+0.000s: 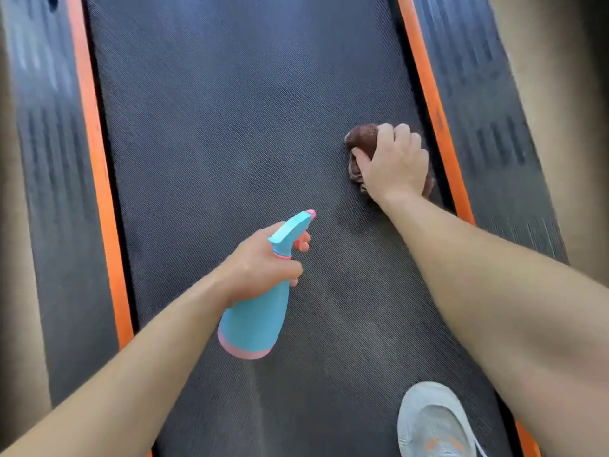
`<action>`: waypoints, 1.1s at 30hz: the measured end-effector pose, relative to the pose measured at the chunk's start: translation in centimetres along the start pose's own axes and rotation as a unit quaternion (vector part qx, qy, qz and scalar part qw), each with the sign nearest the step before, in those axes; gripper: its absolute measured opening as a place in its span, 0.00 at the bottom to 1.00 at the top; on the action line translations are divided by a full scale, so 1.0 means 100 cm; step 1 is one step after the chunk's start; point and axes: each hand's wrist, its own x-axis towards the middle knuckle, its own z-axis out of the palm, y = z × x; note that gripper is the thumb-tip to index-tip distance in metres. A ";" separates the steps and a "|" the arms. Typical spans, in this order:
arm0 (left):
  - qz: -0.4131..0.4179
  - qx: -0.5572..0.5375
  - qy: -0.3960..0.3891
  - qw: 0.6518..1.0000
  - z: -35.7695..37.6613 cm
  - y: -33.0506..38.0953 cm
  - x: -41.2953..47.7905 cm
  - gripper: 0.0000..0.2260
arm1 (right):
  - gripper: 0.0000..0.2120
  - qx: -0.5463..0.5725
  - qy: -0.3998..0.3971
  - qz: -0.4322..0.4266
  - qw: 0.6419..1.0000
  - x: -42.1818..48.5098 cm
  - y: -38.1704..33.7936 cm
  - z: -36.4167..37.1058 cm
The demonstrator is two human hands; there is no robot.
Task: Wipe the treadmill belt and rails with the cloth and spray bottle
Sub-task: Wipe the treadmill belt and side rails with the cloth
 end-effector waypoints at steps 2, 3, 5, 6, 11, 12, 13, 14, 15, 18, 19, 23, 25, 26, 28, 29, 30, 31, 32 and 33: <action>-0.008 0.000 0.006 1.000 -0.006 -0.002 -0.003 0.22 | 0.24 -0.010 0.024 -0.003 1.000 -0.031 0.002 0.002; -0.011 -0.004 0.008 1.000 -0.008 -0.003 -0.004 0.24 | 0.22 -0.005 0.032 -0.005 0.999 -0.063 0.003 0.001; -0.012 -0.019 0.015 1.000 -0.012 -0.006 -0.005 0.27 | 0.20 0.000 0.015 -0.031 0.999 -0.137 0.008 0.000; -0.010 -0.030 0.020 0.999 -0.013 -0.007 -0.005 0.29 | 0.20 -0.004 -0.007 -0.059 0.998 -0.166 0.012 -0.002; 0.005 -0.087 0.023 0.996 -0.010 -0.009 -0.002 0.31 | 0.20 -0.013 -0.022 -0.150 0.988 -0.120 0.013 0.002; 0.008 -0.097 0.021 0.995 -0.009 -0.010 0.001 0.30 | 0.22 -0.009 -0.005 -0.127 0.992 -0.091 0.005 0.004; 0.013 -0.105 0.023 0.994 -0.010 -0.011 0.003 0.30 | 0.23 -0.006 0.000 -0.102 0.995 -0.060 -0.004 0.004; 0.016 -0.108 0.026 0.994 -0.011 -0.014 0.006 0.29 | 0.25 -0.003 -0.003 -0.078 0.997 -0.034 -0.013 0.004; 0.021 -0.108 0.029 0.993 -0.012 -0.014 0.008 0.30 | 0.25 0.000 -0.007 -0.056 0.998 -0.018 -0.019 0.004; 0.033 -0.115 0.042 0.992 -0.018 -0.017 0.012 0.33 | 0.24 -0.002 -0.007 -0.001 1.000 -0.036 -0.032 0.007; 0.036 -0.120 0.044 0.991 -0.019 -0.017 0.014 0.33 | 0.23 -0.012 0.003 -0.002 1.000 -0.062 -0.032 0.006; 0.029 -0.157 0.055 0.986 -0.022 -0.014 0.021 0.31 | 0.20 -0.007 -0.033 -0.134 0.990 -0.152 -0.022 0.006; 0.033 -0.161 0.048 0.985 -0.023 -0.016 0.023 0.32 | 0.21 -0.006 -0.044 -0.227 0.973 -0.132 -0.012 0.006; 0.037 -0.163 0.045 0.985 -0.024 -0.017 0.024 0.32 | 0.21 -0.017 -0.040 -0.255 0.966 -0.115 -0.012 0.008; 0.043 -0.156 0.050 0.985 -0.025 -0.021 0.023 0.33 | 0.23 -0.028 -0.007 -0.218 0.976 -0.073 -0.025 0.013; 0.045 -0.149 0.058 0.986 -0.026 -0.024 0.022 0.34 | 0.24 -0.023 0.005 -0.165 0.986 -0.047 -0.036 0.013; 0.044 -0.145 0.065 0.986 -0.027 -0.026 0.021 0.34 | 0.25 -0.018 0.006 -0.111 0.994 -0.023 -0.046 0.013; 0.041 -0.151 0.069 0.985 -0.028 -0.028 0.019 0.35 | 0.25 -0.014 -0.002 -0.070 0.997 -0.008 -0.053 0.013; 0.039 -0.160 0.070 0.984 -0.029 -0.030 0.017 0.35 | 0.25 -0.012 -0.007 -0.052 0.999 -0.004 -0.057 0.013; 0.041 -0.167 0.070 0.983 -0.030 -0.033 0.016 0.35 | 0.25 -0.008 -0.014 -0.045 0.999 -0.011 -0.057 0.012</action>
